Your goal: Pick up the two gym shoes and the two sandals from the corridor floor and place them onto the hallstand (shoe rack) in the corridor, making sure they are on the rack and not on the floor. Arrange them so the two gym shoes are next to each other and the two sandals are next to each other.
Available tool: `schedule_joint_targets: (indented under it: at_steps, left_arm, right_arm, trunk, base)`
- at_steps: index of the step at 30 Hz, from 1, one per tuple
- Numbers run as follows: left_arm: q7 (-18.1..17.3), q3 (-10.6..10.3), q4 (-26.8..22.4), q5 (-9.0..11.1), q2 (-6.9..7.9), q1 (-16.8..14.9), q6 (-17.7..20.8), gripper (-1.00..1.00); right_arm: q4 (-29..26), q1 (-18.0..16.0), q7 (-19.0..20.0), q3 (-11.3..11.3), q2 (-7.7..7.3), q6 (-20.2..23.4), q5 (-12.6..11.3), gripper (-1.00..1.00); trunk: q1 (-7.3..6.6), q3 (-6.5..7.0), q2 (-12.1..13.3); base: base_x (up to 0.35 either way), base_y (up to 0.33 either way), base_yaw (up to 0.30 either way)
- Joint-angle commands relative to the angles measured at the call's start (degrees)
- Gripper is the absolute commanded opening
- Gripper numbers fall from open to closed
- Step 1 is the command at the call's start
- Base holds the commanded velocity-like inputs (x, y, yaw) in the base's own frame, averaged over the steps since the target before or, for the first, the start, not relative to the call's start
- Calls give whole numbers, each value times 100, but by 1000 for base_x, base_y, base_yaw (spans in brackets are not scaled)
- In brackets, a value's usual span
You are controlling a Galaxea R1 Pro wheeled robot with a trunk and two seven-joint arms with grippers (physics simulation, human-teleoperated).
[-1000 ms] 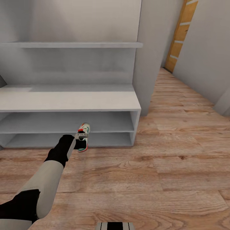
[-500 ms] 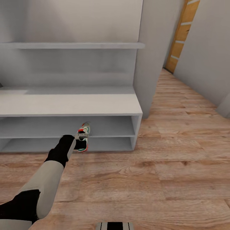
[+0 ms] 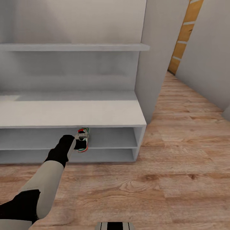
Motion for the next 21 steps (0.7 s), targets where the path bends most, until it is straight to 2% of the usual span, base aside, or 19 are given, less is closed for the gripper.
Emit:
schedule_joint_targets:
  at_steps: [1, 11, 16, 21]
  left_arm:
    - [-44, 34, -8, -57, -8, -3, 21, -100]
    - [-45, 34, 28, -51, -8, 4, -116, -100]
    - [-44, 34, 460, -56, -8, 5, -496, -100]
    - [-44, 34, 639, -61, -8, 6, -806, -100]
  right_arm:
    - [-6, -5, 0, -1, -1, 28, 19, -100]
    - [-6, -5, 1, -6, -1, 28, 19, -100]
    - [-5, -5, 1, -5, -1, 28, 20, -100]
    - [-6, -5, 0, -7, -1, 28, 24, -100]
  trunk:
    - [2, -5, -2]
    - [2, -5, -2]
    - [2, -5, -2]
    - [2, -5, -2]
  base:
    - [327, 0, 0]
    - [64, 0, 0]
    - [2, 0, 0]
    - [0, 0, 0]
